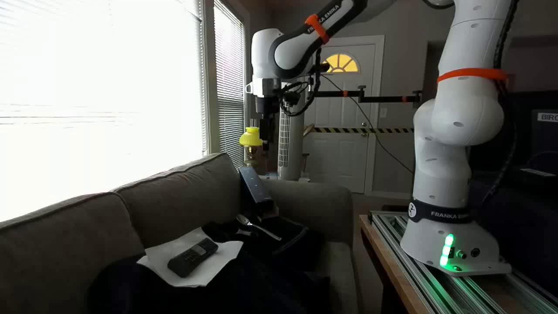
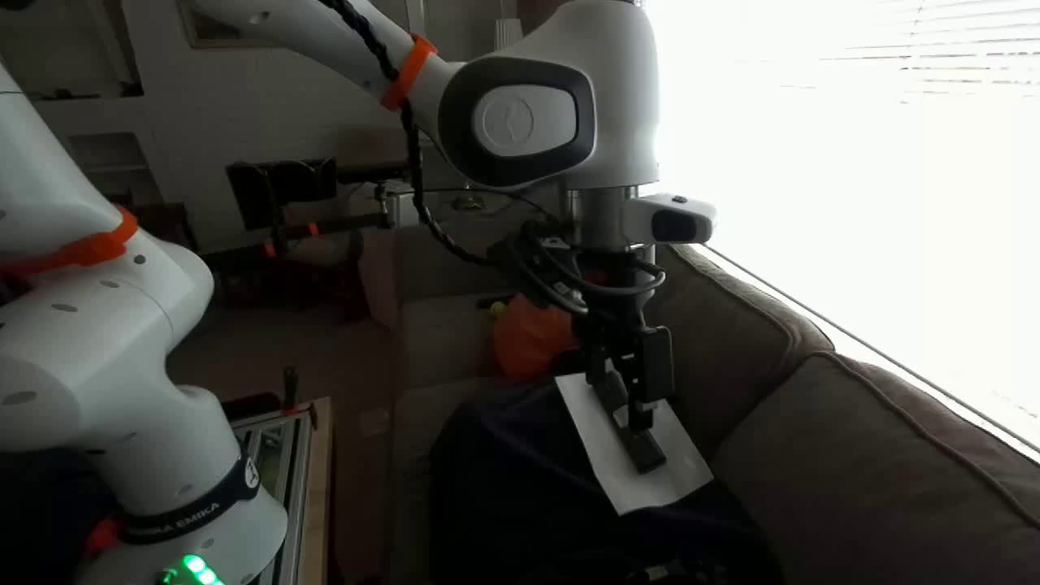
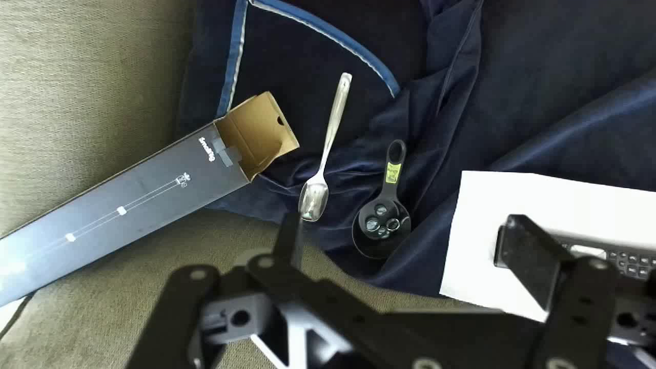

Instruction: Pick up the spoon and put it on the white paper where there's a remote

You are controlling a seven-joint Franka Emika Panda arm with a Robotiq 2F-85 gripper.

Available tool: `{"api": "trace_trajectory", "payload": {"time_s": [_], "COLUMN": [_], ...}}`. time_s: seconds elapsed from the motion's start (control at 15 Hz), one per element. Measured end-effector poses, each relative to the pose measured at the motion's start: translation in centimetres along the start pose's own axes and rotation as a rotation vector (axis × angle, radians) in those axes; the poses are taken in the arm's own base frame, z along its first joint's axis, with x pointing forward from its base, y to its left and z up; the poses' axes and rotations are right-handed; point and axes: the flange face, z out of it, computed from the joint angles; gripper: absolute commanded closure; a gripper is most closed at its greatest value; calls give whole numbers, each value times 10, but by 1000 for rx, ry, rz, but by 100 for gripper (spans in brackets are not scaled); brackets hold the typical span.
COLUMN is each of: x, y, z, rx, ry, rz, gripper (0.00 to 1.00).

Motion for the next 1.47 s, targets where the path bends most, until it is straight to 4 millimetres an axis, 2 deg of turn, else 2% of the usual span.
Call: {"api": "trace_trajectory", "payload": {"time_s": [0.33,0.53,1.07,1.47], "x": [3,5,1,-15], "y": [5,14,24,41], "z": [2,18,100,165], "rx": [3,21,69,67], "ry": [41,91,145,76], "rz": [15,71,286,363], "gripper": [0,0,0,0]}}
